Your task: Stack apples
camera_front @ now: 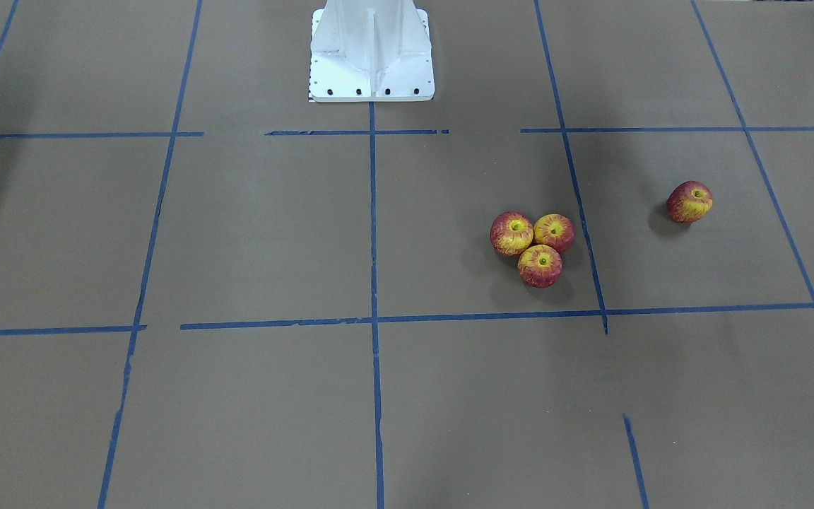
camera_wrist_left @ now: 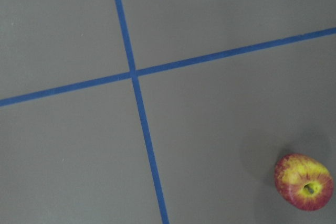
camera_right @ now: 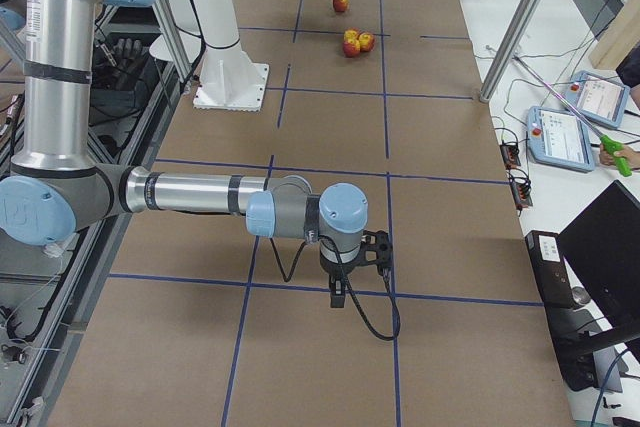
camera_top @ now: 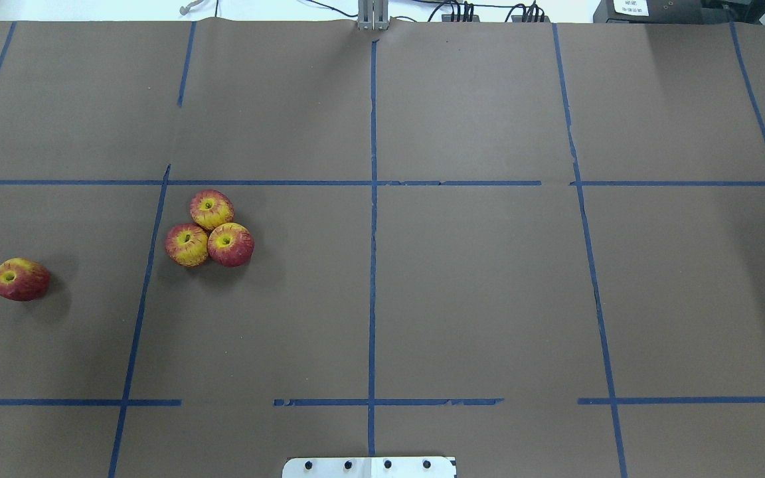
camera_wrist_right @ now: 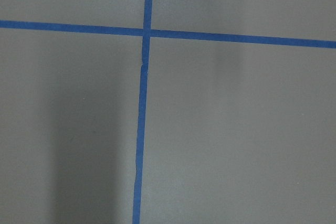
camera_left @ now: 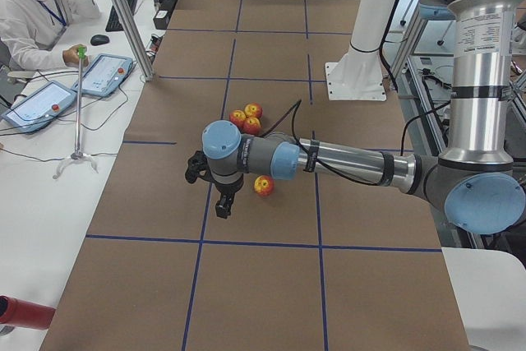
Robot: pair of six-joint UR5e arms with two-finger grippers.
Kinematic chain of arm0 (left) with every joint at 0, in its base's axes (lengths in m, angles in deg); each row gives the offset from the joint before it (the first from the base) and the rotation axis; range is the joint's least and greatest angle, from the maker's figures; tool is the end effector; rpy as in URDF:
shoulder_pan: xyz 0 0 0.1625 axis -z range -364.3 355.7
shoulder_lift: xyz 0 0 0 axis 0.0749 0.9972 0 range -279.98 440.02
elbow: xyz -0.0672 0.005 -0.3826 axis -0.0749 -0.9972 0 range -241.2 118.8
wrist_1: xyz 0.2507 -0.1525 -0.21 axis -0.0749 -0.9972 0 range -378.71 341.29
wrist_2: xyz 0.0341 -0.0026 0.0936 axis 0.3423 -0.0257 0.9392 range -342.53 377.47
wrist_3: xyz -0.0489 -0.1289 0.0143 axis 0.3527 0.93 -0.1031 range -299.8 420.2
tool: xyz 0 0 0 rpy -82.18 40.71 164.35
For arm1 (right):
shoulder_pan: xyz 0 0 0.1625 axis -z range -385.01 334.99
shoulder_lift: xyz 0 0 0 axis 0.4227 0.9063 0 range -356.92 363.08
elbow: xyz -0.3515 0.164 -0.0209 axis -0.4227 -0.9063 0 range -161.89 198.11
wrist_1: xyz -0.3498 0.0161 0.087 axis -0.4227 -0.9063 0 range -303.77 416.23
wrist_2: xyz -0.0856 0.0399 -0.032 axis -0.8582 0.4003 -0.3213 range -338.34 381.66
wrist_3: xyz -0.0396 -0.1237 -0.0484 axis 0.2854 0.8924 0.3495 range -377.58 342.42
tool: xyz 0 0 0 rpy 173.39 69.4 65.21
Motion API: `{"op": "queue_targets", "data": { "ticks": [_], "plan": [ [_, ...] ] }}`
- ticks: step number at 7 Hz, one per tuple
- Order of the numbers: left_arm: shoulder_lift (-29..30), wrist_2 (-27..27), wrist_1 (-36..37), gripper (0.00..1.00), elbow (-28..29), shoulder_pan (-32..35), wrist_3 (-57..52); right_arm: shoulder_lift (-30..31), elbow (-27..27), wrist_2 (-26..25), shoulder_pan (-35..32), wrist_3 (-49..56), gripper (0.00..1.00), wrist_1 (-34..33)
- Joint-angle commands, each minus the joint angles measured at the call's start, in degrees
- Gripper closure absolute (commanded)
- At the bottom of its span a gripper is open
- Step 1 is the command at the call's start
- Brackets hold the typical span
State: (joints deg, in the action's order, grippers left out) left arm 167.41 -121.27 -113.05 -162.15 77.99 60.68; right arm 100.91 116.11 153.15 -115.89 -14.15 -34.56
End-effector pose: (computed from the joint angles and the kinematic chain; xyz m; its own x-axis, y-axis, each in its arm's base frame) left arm 0.0290 -0.4315 0.5693 0.6324 0.2439 -0.7353 -0.1256 0.9689 0.2134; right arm 0.0472 -0.3803 0.6513 0.7484 -0.0411 0.6619 0.0294 0.9992 0.0288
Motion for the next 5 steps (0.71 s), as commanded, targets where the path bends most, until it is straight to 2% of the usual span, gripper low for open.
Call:
{"op": "queue_targets", "data": {
  "ticks": [1, 2, 3, 5],
  "plan": [
    [-0.20, 0.41, -14.38, 0.00, 0.92, -12.95, 18.07, 0.00, 0.00, 0.00, 0.00, 0.00, 0.00, 0.00],
    [0.06, 1.02, -20.47, 0.00, 0.93, -19.90, 31.73, 0.00, 0.00, 0.00, 0.00, 0.00, 0.00, 0.00],
    [-0.11, 6.76, -24.18, 0.00, 0.15, -24.58, 43.26, 0.00, 0.00, 0.00, 0.00, 0.00, 0.00, 0.00],
    [-2.39, 9.28, -24.31, 0.00, -0.55, -26.04, 44.08, 0.00, 0.00, 0.00, 0.00, 0.00, 0.00, 0.00]
  ]
}}
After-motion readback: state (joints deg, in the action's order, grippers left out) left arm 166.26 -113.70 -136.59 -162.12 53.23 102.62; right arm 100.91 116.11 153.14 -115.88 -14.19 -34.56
